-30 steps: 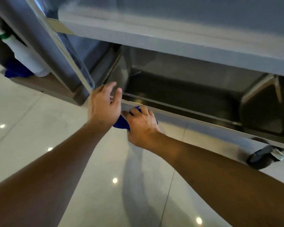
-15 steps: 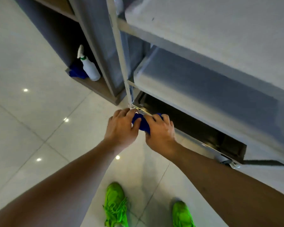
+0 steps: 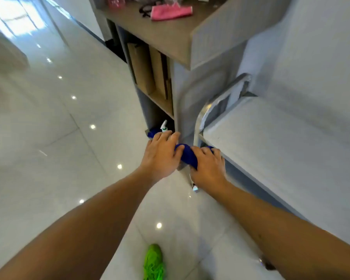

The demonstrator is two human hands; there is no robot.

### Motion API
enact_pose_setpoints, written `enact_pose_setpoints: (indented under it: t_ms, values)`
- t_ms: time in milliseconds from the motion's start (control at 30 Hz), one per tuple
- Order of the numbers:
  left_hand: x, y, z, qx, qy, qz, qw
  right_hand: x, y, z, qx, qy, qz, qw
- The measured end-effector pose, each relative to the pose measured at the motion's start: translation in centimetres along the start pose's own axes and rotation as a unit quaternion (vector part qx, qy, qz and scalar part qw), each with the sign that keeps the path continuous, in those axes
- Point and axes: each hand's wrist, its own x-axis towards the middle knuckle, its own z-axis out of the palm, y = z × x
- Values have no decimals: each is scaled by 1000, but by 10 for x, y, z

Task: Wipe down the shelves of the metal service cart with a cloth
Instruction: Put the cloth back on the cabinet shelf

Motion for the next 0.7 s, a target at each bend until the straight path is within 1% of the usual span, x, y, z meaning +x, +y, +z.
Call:
enact_pose_setpoints:
  t_ms: [100,233,400,533,700]
  values:
    - [21,-6,-65,-2,54,-16,998,20,-37,-51,38,30,-17,999]
    - [60,-26,-155,3,111,-18,994,50,-89,-109,83,94,-27,992]
    - [108,-56,-256,12,197,13,980,95,-143,-161,65,165,-45,983]
    - [135,-86,-297,15,213,24,977,133,-179,-178,60,203,-48,976]
    - [160,-121,-311,8,203,52,978,173,-207,-183,49,224,-26,973]
